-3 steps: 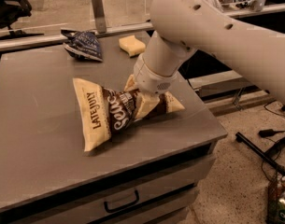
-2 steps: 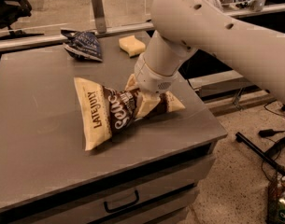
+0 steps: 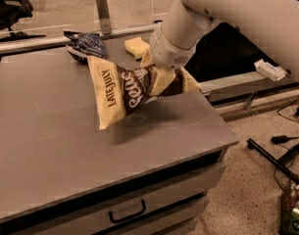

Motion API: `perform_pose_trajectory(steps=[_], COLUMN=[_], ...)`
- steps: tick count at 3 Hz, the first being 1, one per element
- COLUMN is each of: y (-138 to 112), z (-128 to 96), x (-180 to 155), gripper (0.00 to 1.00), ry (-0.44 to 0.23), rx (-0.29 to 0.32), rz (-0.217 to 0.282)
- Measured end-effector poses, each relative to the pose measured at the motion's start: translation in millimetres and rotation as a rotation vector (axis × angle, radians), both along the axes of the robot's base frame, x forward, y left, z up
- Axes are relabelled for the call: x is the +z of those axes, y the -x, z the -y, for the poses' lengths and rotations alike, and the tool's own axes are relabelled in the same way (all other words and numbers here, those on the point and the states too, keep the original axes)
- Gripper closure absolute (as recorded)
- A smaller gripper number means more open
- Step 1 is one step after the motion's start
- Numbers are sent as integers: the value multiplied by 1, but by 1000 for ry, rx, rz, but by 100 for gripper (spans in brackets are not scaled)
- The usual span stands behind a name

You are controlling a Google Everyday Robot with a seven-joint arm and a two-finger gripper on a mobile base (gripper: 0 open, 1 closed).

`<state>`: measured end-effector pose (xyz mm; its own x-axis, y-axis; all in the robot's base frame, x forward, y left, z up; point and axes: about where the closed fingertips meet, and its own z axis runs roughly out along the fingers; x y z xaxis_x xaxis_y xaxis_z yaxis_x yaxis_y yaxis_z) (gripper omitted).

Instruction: Move brown chip bag near blue chip bag

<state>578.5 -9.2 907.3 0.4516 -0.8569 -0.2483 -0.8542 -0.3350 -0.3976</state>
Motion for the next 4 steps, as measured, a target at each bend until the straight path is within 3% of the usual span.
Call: perform_pose_trajectory(steps=[1,2,4], y=[0,-18,-88], z=[0,0,48], x=[0,4,23], gripper=[100,100,100], ry=[0,19,146], rx=[0,20,-55], rz=[0,37,145])
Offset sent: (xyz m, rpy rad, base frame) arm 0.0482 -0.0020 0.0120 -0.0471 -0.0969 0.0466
